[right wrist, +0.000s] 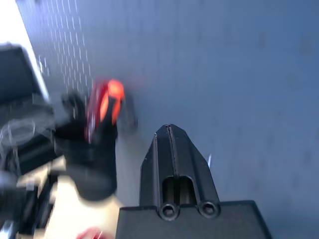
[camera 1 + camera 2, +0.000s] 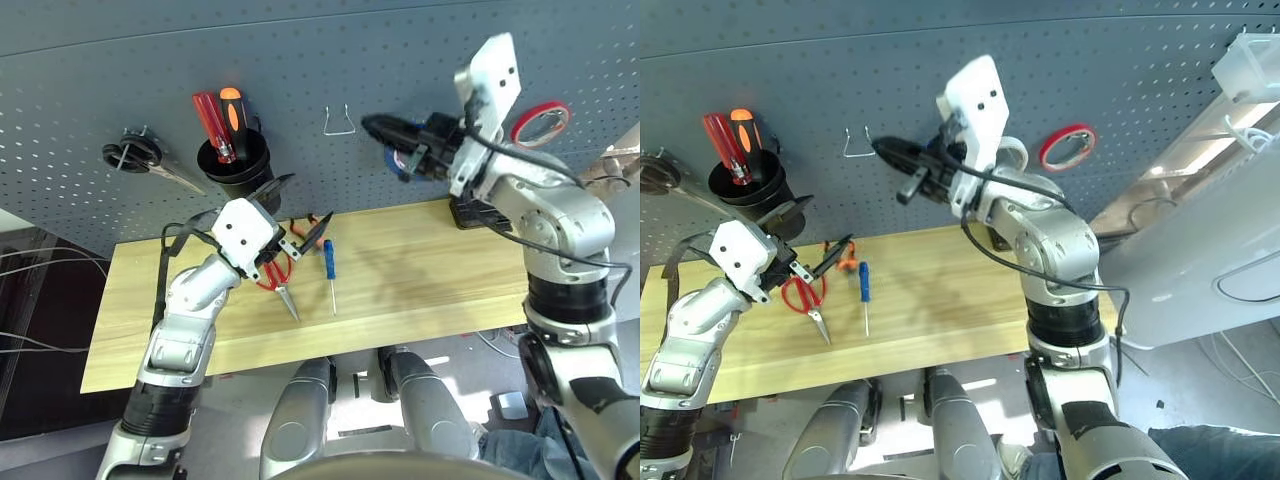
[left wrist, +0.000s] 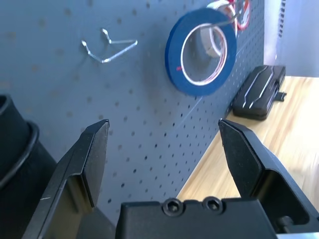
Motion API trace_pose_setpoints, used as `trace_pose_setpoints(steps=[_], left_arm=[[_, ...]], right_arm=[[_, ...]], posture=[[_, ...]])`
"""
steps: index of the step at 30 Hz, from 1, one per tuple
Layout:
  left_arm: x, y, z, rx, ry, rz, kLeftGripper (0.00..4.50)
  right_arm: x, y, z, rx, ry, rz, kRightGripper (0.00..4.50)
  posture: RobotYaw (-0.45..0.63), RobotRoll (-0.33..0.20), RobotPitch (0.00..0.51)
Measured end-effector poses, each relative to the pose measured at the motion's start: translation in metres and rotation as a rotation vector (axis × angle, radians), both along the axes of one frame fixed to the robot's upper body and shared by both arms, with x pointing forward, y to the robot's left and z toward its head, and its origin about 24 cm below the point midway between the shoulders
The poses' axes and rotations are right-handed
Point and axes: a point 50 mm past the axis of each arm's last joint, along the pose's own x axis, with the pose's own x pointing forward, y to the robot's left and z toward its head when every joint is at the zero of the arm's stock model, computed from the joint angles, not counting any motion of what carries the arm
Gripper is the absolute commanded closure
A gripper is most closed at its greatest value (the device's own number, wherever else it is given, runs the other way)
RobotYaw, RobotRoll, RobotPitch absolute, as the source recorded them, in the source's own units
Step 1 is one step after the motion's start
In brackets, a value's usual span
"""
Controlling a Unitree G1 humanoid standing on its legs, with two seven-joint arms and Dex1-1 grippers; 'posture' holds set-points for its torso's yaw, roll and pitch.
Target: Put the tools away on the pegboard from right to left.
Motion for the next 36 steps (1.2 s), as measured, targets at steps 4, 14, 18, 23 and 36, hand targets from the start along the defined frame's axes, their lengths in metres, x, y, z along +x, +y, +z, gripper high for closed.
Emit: trace_pose_setpoints(steps=[4, 14, 18, 23, 36], left_arm=[[0.000, -0.002, 0.001, 0.001, -0.009, -0.012, 0.00], [-0.002, -0.013, -0.021, 0.111, 0.150, -0.098, 0.00], [-0.002, -0.017, -0.028, 0.154, 0.196, -0.133, 0.00], [-0.001, -0.021, -0.043, 0.220, 0.290, -0.143, 0.00], [0.024, -0.014, -0.094, 0.331, 0.636, 0.142, 0.00]], right_arm=[[0.003, -0.002, -0.009, -0.060, 0.071, 0.008, 4.49], [-0.003, -0.003, -0.075, -0.270, 0.399, 0.094, 2.41], [-0.004, -0.006, -0.092, -0.254, 0.443, 0.088, 0.95], [-0.003, -0.017, -0.123, -0.323, 0.517, 0.018, 0.01], [-0.007, -0.059, -0.205, -0.494, 0.804, -0.314, 0.01]], posture=[[-0.01, 0.000, 0.257], [0.00, 0.000, 0.260], [0.00, 0.000, 0.260], [-0.01, 0.000, 0.257], [-0.02, 0.000, 0.261]])
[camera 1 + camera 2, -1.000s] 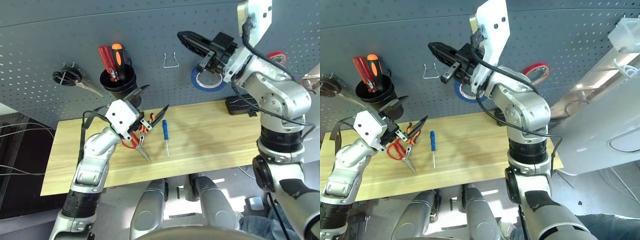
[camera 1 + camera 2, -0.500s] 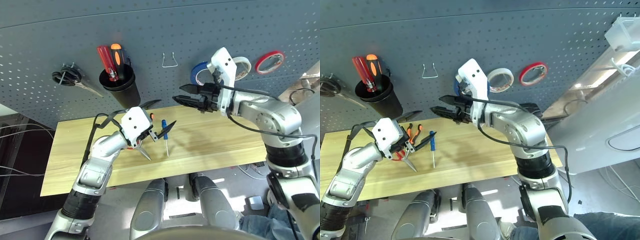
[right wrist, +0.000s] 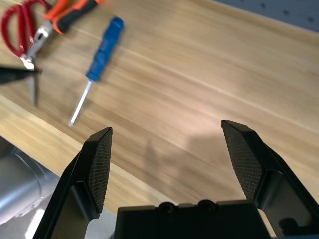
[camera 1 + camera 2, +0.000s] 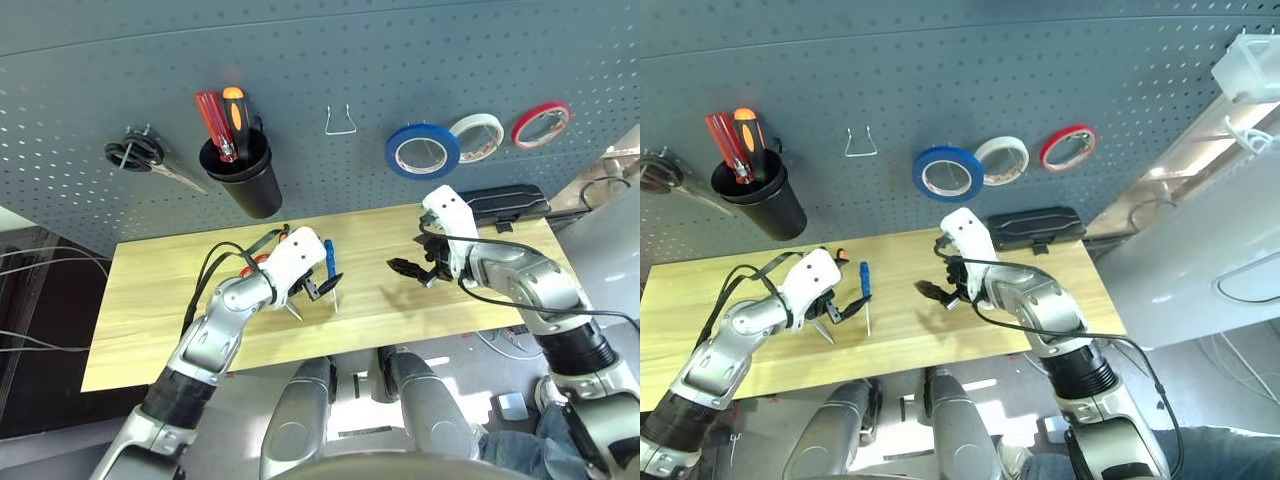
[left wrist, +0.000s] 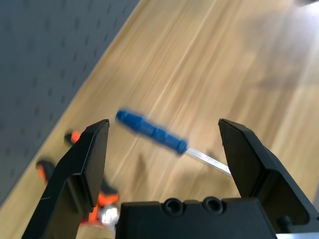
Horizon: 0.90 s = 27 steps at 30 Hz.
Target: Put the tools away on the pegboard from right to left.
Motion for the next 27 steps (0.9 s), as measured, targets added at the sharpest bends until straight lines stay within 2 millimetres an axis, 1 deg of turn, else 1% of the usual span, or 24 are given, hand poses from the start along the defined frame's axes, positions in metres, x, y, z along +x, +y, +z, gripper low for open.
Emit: trace_pose_setpoints(steps=[3, 5, 8, 11, 15, 20, 24, 27], left_arm=[[0.010, -0.005, -0.005, -0.038, 0.035, 0.105, 0.00], [0.021, -0.009, -0.003, -0.046, 0.044, 0.165, 0.00], [0.032, -0.003, 0.001, -0.047, 0.044, 0.255, 0.00], [0.039, 0.004, -0.003, -0.039, 0.077, 0.337, 0.00], [0.042, 0.009, -0.014, -0.015, 0.140, 0.409, 0.00], [0.042, 0.020, -0.032, 0.013, 0.223, 0.499, 0.00], [0.045, 0.027, -0.037, 0.006, 0.228, 0.555, 0.00], [0.049, 0.027, -0.039, -0.002, 0.223, 0.576, 0.00]], right_arm=[[-0.004, 0.000, -0.009, 0.007, 0.030, -0.018, 0.01], [-0.005, 0.002, -0.013, 0.012, 0.042, -0.024, 0.01], [-0.007, 0.000, -0.017, 0.005, 0.052, -0.039, 0.01], [-0.008, -0.002, -0.020, 0.007, 0.060, -0.058, 0.01], [-0.009, -0.003, -0.021, 0.017, 0.063, -0.080, 0.01], [-0.012, -0.001, -0.026, 0.028, 0.077, -0.093, 0.01], [-0.011, -0.001, -0.025, 0.029, 0.075, -0.098, 0.01], [-0.011, 0.000, -0.025, 0.032, 0.074, -0.098, 0.01]], posture=[[-0.02, 0.000, 0.267], [-0.03, 0.000, 0.271], [-0.04, 0.000, 0.276], [-0.04, 0.000, 0.277], [-0.05, 0.000, 0.281], [-0.06, 0.000, 0.284], [-0.06, 0.000, 0.289], [-0.06, 0.000, 0.290]])
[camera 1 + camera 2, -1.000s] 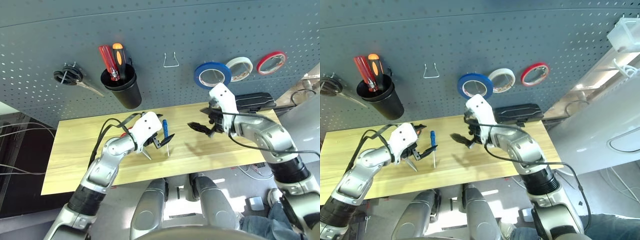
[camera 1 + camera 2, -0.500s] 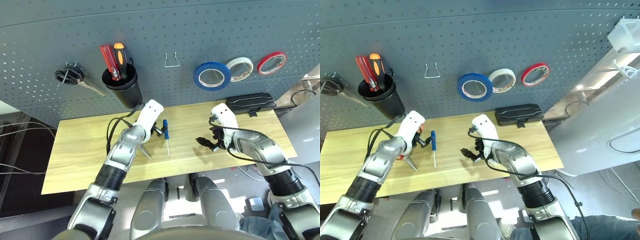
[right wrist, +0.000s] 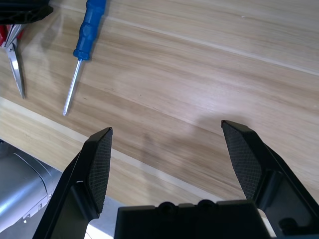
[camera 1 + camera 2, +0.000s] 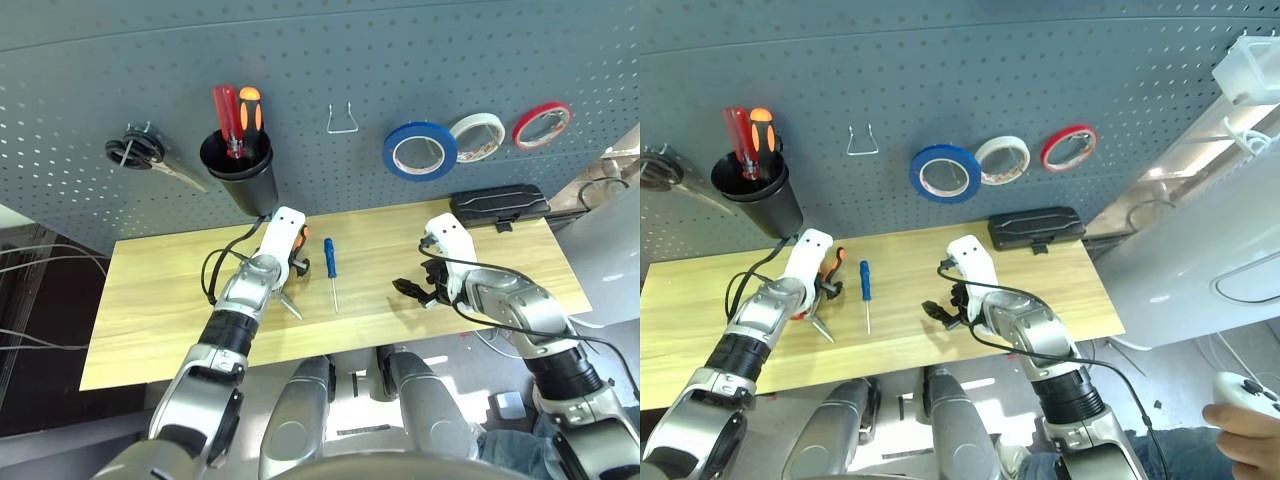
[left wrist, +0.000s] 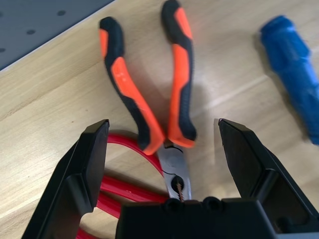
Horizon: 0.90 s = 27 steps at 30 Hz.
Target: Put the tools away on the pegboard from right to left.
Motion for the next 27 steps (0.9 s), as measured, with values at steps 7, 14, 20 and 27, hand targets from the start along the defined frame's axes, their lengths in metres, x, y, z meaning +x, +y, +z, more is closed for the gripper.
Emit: trace_pose_setpoints(steps=[7, 14, 20, 27], left_arm=[[0.007, -0.002, -0.005, -0.044, 0.012, 0.019, 0.00], [0.008, -0.009, -0.007, -0.074, 0.022, 0.003, 1.91], [0.009, -0.009, -0.005, -0.072, -0.018, -0.012, 2.64], [0.004, -0.008, 0.013, -0.079, -0.142, -0.033, 2.64]], right_arm=[[0.000, 0.002, 0.000, 0.007, -0.005, -0.003, 0.01], [0.002, -0.001, 0.002, 0.014, -0.019, -0.019, 0.00], [0.004, -0.001, 0.005, 0.028, -0.050, -0.031, 0.00], [0.007, 0.000, 0.009, 0.047, -0.087, -0.032, 0.00]], posture=[[-0.07, 0.000, 0.291], [-0.07, 0.000, 0.290], [-0.07, 0.000, 0.291], [-0.07, 0.000, 0.295]])
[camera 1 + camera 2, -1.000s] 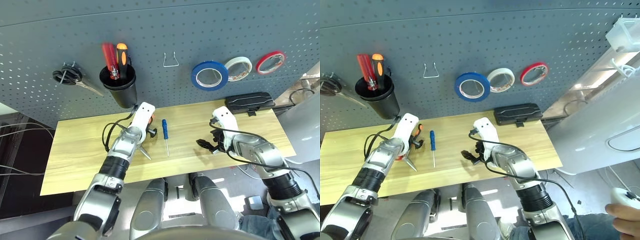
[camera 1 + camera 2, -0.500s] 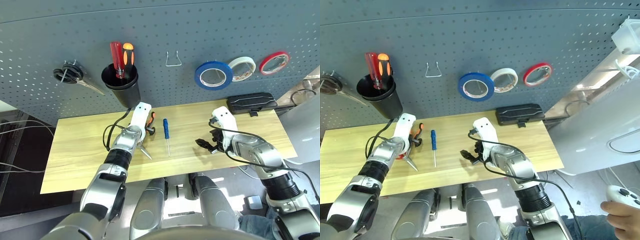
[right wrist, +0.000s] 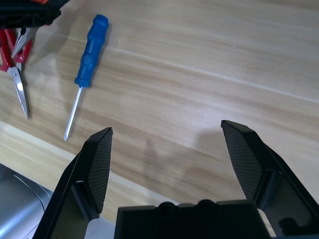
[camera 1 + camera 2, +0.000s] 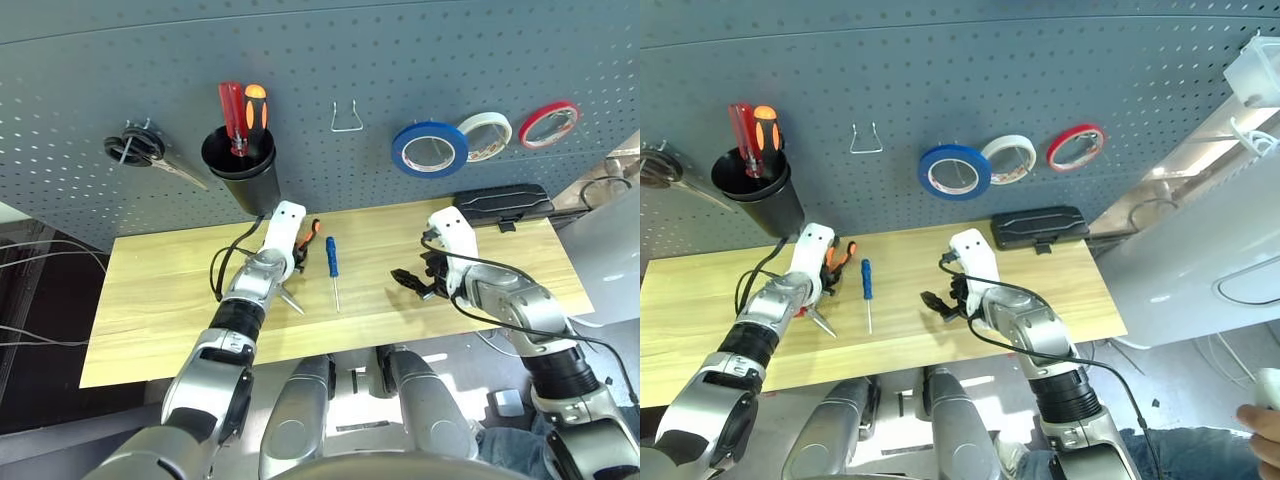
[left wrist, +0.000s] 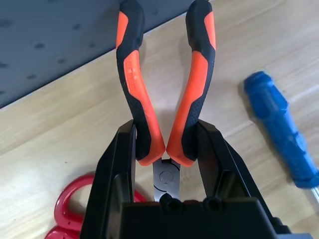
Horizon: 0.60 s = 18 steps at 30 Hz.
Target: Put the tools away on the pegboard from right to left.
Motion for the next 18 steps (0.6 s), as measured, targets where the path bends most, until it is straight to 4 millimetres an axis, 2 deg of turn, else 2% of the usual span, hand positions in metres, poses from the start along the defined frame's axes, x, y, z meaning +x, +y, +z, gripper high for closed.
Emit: trace_pose_setpoints(steps=[5, 9, 13, 18], left_arm=[[-0.008, -0.010, 0.022, -0.058, -0.037, -0.023, 2.64], [-0.015, -0.041, 0.034, -0.198, -0.007, -0.060, 2.64], [-0.019, -0.069, 0.037, -0.279, 0.054, -0.115, 2.64], [-0.020, -0.085, 0.032, -0.309, 0.104, -0.147, 2.64]], right_arm=[[0.004, -0.014, 0.003, -0.028, -0.025, -0.054, 0.00], [0.007, -0.031, -0.003, -0.118, -0.025, -0.124, 0.00], [0.010, -0.040, -0.006, -0.151, -0.023, -0.169, 0.00], [0.011, -0.043, -0.008, -0.153, -0.017, -0.189, 0.00]], posture=[[-0.07, 0.000, 0.298], [-0.06, 0.000, 0.299], [-0.07, 0.000, 0.298], [-0.08, 0.000, 0.300]])
